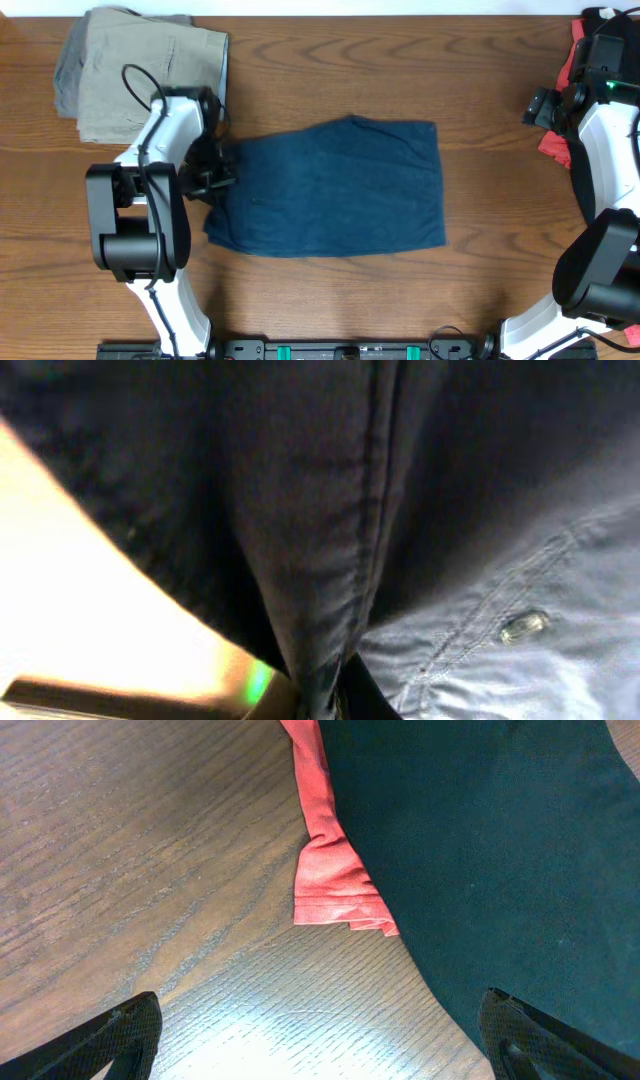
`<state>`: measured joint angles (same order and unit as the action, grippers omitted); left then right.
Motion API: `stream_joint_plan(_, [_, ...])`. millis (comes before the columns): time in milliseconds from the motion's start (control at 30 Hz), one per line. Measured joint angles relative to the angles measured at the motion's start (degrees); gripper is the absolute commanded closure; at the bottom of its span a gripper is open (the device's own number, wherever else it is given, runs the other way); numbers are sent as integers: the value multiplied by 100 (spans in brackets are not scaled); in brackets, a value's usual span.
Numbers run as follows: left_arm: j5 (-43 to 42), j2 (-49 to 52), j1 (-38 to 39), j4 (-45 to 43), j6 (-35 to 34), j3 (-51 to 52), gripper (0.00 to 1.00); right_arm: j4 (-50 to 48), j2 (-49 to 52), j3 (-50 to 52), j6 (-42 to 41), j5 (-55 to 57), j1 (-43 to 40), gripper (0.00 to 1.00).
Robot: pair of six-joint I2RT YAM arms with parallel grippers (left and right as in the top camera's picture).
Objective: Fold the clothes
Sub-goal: 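Grasp the shorts' left edge with the left gripper and lift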
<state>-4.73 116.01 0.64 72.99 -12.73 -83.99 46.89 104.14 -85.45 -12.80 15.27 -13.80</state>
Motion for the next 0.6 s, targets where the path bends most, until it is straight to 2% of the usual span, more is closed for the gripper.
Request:
stream_joint_plan(133, [199,-437,26,350,-81,-396,94,0,0,0,0,-2,0,1])
stream_joint_plan(300, [262,-1530,181,614,-103,-737,94,0,0,0,0,0,0,1])
stream_joint_plan(433, [323,-2457,535,726,-105,-800,94,0,0,0,0,0,0,1])
stream_joint_plan(600, [330,-3067,951,776,-120,-800,94,0,0,0,0,0,0,1])
